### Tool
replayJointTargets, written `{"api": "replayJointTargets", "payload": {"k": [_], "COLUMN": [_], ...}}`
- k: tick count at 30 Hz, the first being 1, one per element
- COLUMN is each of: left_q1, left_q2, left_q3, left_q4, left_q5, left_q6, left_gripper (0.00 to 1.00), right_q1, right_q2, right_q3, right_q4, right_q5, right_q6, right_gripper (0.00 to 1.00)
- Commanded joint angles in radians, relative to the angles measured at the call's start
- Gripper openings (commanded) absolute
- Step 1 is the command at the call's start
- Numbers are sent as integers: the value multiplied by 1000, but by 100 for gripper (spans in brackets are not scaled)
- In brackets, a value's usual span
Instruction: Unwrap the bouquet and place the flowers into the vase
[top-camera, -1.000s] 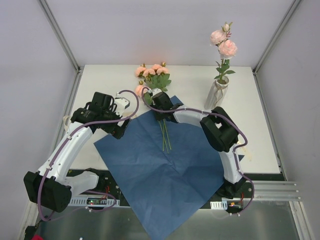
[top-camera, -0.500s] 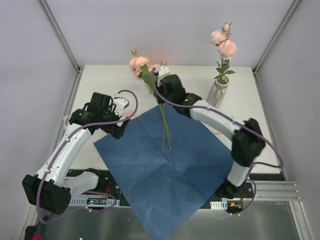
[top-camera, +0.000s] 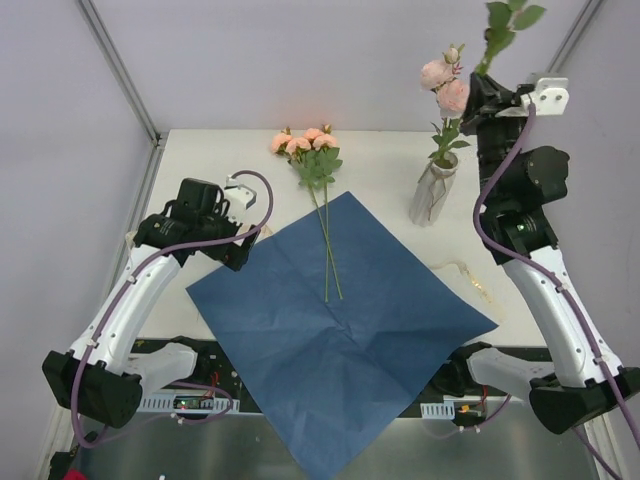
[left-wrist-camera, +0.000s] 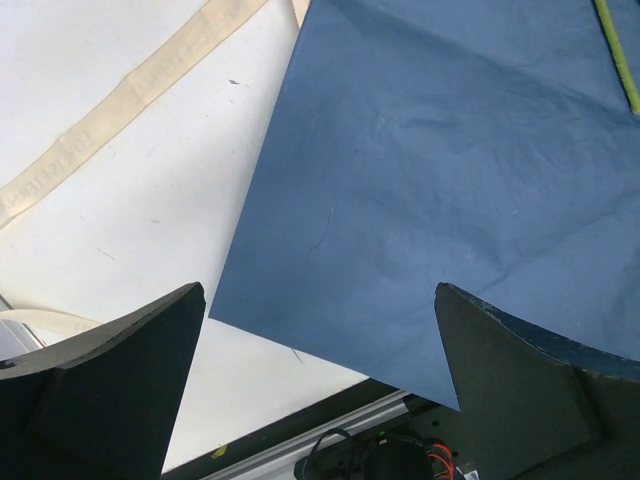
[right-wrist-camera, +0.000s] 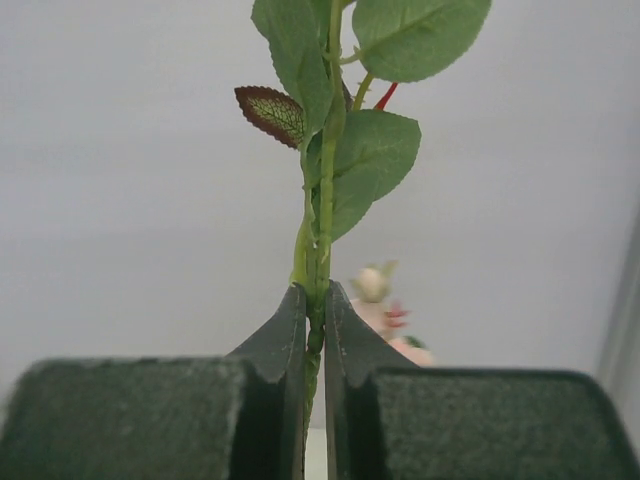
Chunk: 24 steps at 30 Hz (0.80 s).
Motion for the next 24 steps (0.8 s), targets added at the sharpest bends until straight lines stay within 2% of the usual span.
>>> {"api": "replayJointTargets", "payload": {"k": [1,6,12,24], "left_q1": [4,4,4,4], "left_q2": [15,28,45,81], "left_q3": [36,52,56,59], "left_q4": [13,13,15,30], "left_q5": [-20,-18,-21,-8], "left_q6": [-18,-6,-1,3], "left_gripper": [99,99,99,99], "right_q1": [-121,-216,-267,-283], "right_q2": [-10,39,94,199], "right_q3": [-110,-117,-120,-132], "right_q4": [208,297,388,541], "right_q5": [93,86,130,167], "right_q6": [6,-7,-38,-173], "right_gripper": [1,1,1,1]}}
